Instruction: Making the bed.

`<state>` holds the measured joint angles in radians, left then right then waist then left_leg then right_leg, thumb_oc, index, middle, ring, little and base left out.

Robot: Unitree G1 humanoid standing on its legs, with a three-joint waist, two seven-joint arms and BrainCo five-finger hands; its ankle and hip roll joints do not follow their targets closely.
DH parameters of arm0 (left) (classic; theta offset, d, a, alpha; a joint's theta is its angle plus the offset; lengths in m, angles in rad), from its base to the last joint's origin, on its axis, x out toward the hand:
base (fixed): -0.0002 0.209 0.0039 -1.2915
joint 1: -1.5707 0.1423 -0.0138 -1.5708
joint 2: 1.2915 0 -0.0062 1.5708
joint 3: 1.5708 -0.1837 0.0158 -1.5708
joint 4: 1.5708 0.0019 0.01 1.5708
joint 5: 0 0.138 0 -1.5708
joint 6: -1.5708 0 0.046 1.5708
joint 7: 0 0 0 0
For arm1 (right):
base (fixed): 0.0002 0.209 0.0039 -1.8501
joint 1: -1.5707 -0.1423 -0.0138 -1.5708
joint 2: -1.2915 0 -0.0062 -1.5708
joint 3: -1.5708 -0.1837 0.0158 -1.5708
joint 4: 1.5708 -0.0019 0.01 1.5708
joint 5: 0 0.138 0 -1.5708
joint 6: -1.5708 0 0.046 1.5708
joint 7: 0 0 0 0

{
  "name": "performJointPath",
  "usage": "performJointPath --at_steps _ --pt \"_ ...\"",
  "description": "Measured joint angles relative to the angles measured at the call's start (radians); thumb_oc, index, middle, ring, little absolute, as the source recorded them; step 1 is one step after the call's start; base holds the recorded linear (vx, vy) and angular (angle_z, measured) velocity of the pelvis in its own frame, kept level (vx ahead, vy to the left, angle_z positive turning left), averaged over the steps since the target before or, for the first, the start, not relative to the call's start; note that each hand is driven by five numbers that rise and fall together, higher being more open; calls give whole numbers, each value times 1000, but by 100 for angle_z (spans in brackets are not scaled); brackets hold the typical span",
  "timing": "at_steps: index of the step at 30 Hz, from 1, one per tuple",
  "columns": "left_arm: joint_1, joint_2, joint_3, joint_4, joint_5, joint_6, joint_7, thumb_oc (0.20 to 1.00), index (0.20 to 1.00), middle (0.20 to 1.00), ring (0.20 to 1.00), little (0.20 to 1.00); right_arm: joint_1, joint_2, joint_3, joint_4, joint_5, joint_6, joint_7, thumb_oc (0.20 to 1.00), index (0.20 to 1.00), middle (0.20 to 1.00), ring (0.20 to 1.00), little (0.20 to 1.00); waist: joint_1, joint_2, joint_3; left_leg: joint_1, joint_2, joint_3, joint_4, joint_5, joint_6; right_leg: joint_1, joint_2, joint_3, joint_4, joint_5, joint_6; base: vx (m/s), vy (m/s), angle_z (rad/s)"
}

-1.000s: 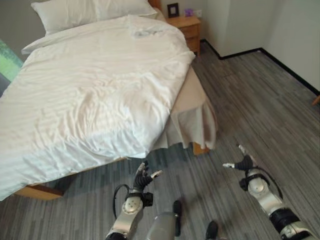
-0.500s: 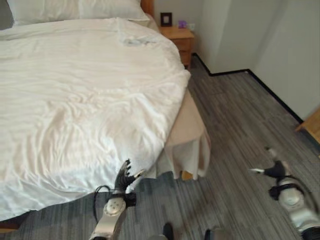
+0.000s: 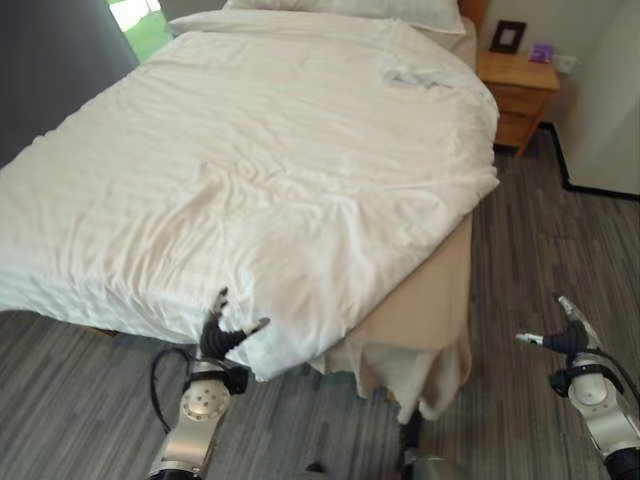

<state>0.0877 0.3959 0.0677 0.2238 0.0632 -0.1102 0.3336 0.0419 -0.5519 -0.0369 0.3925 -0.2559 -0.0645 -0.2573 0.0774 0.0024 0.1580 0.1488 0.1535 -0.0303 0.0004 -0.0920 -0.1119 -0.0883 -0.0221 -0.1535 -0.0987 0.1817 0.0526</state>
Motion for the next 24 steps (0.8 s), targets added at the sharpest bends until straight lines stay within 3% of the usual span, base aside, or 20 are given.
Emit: performJointPath --at_steps 2,3,4,8,10,13,15,18,21,24 --pt "-53 14 10 61 30 21 23 1000 1000 1000 1000 1000 17 1 6 -19 -1 -2 -2 1000 1000 1000 1000 1000 -22 15 6 -40 -7 47 44 16 -8 13 -21 -17 -1 -38 -7 78 58 46" --pt "-117 47 18 121 56 39 55 1000 1000 1000 1000 1000 17 11 5 -27 -1 8 -5 1000 1000 1000 1000 1000 -51 5 19 -88 -16 150 44 10 -17 10 -56 -30 -6 -43 -10 100 63 54" --pt "-158 66 21 156 74 50 66 1000 1000 1000 1000 1000 13 16 7 -26 -1 17 -5 1000 1000 1000 1000 1000 -48 3 23 -104 -25 175 3 14 -12 7 -73 -30 -6 -43 -9 88 64 33" --pt "-232 116 17 225 113 76 107 1000 1000 1000 1000 1000 -38 16 47 -19 -1 32 -21 1000 1000 1000 1000 1000 -49 43 25 -179 15 192 -90 74 -9 8 -76 -31 -6 -50 1 74 73 -11" --pt "-245 139 18 232 133 98 114 1000 1000 1000 1000 1000 -53 14 52 -23 -1 31 -21 1000 1000 1000 1000 1000 -50 83 16 -197 36 189 -85 64 -9 7 -69 -31 -7 -48 15 201 141 -37" --pt "-292 223 -13 270 218 130 109 1000 1000 1000 1000 1000 -63 28 95 28 0 39 -18 1000 1000 1000 1000 1000 -58 65 13 -158 15 232 -101 96 -9 33 -108 -27 -6 -73 64 181 113 -30" --pt "-298 245 -32 271 226 133 107 1000 1000 1000 1000 1000 -66 28 129 72 0 40 -17 1000 1000 1000 1000 1000 -57 54 -10 -131 4 253 -101 129 -8 49 -125 -24 -6 -71 64 128 103 -30" --pt "-336 246 -90 303 224 136 95 1000 1000 1000 1000 1000 -64 61 164 143 0 51 -18 1000 1000 1000 1000 1000 -72 31 -52 -112 -17 267 -101 145 4 60 -142 -3 -6 -68 79 61 58 -6" --pt "-389 238 -192 363 224 133 82 1000 1000 1000 1000 1000 -65 79 197 156 0 53 -17 1000 1000 1000 1000 1000 -93 30 -65 -110 -28 273 -100 152 10 61 -146 1 -1 -29 114 61 60 -3" --pt "-442 199 -253 423 222 130 51 1000 1000 1000 1000 1000 -95 81 237 183 0 56 -18 1000 1000 1000 1000 1000 -105 33 -67 -107 -27 288 -95 152 10 55 -139 8 0 -27 111 29 40 -12"
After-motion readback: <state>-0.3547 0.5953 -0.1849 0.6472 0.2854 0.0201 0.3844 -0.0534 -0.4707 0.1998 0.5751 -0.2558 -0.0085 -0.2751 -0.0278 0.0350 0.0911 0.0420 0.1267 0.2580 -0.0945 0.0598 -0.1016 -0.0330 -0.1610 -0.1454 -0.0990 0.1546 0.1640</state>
